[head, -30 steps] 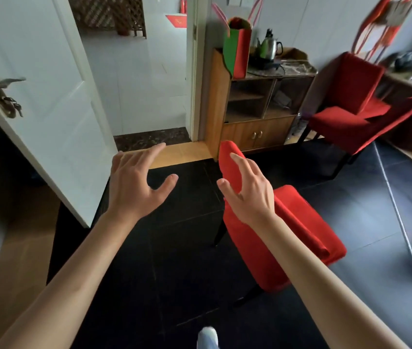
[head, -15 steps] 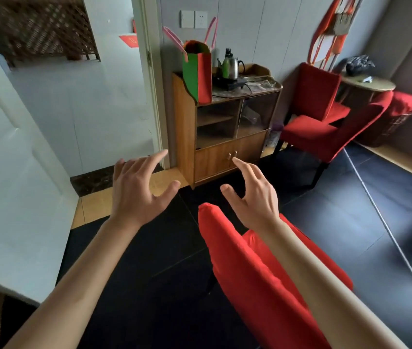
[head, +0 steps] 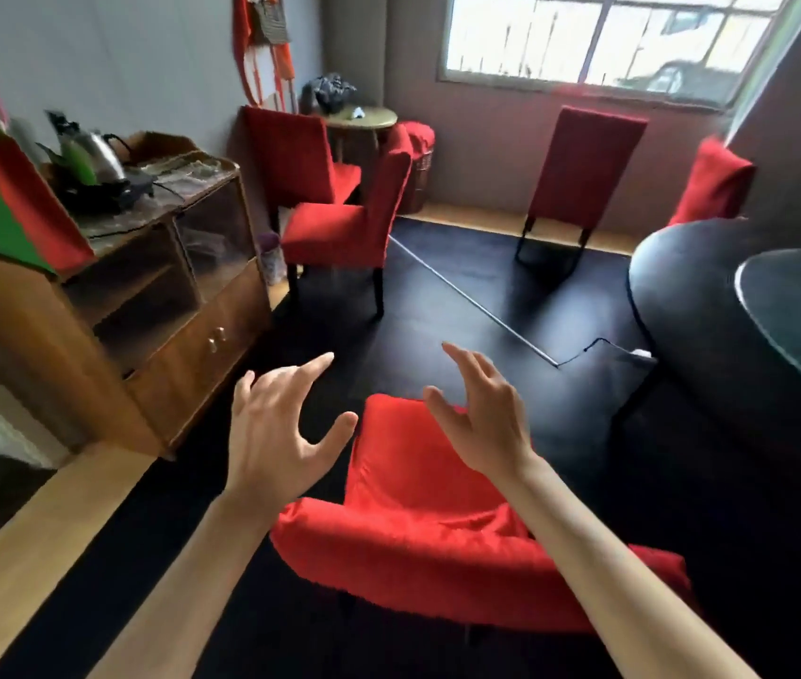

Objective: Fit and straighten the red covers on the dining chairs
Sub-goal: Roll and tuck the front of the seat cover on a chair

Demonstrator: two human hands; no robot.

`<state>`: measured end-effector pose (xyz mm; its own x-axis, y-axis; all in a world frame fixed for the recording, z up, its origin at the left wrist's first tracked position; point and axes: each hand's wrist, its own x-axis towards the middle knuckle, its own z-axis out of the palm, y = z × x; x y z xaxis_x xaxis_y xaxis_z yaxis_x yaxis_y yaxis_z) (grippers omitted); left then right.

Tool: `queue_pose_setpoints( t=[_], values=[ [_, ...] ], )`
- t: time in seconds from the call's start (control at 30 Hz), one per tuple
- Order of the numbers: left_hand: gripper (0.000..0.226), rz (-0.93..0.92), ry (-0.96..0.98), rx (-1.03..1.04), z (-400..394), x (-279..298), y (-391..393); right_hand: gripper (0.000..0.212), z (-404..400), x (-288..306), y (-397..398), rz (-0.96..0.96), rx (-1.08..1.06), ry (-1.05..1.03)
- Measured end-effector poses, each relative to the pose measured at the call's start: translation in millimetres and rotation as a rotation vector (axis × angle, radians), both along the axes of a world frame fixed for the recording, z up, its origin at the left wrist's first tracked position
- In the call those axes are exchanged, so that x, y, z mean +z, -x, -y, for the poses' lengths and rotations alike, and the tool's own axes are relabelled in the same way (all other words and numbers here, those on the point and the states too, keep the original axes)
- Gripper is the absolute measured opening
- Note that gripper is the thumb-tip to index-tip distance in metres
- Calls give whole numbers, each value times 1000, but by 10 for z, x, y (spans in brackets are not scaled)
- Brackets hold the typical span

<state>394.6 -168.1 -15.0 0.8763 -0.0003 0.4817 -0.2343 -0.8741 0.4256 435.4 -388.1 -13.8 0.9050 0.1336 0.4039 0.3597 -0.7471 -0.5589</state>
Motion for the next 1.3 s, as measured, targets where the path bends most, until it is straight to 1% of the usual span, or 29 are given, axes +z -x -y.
queue_pose_setpoints(
  t=[0.1,0.23,0.33,0.43,0.57,0.67,0.77,0.83,0.9,0.97,1.03,1.07,1.17,1.3],
  values=[
    [68,-42,36,-153,130,-113,-54,68,115,-136,303,-57,-162,14],
    [65,-48,49,-302,356,-193,-63,70,258,-255,649,-126,-333,12],
    [65,-47,61,-346,483,-242,-50,64,406,-296,814,-142,-382,56],
    [65,-75,67,-361,571,-302,-15,64,522,-305,902,-153,-416,105],
    [63,-98,53,-364,670,-496,35,70,655,-433,969,-180,-433,129],
    [64,-144,40,-358,726,-697,143,68,807,-656,1003,-275,-426,181],
    [67,-141,3,-335,767,-800,214,64,930,-853,1051,-358,-411,285],
    [68,-154,-8,-284,785,-820,215,59,968,-945,1044,-348,-409,348],
    [69,-174,-66,-244,765,-876,287,55,981,-985,1029,-347,-406,413],
    [68,-163,-197,-217,720,-968,416,60,993,-967,1026,-367,-395,482],
    [65,-125,-297,-190,688,-1043,502,71,1021,-936,1054,-363,-354,542],
    [64,-114,-313,-181,679,-1059,511,72,1037,-926,1074,-350,-325,557],
    [60,-103,-324,-172,691,-1051,480,65,1062,-906,1108,-309,-271,579],
    [57,-111,-341,-186,687,-1039,475,63,1045,-942,1088,-274,-294,598]
  ],
)
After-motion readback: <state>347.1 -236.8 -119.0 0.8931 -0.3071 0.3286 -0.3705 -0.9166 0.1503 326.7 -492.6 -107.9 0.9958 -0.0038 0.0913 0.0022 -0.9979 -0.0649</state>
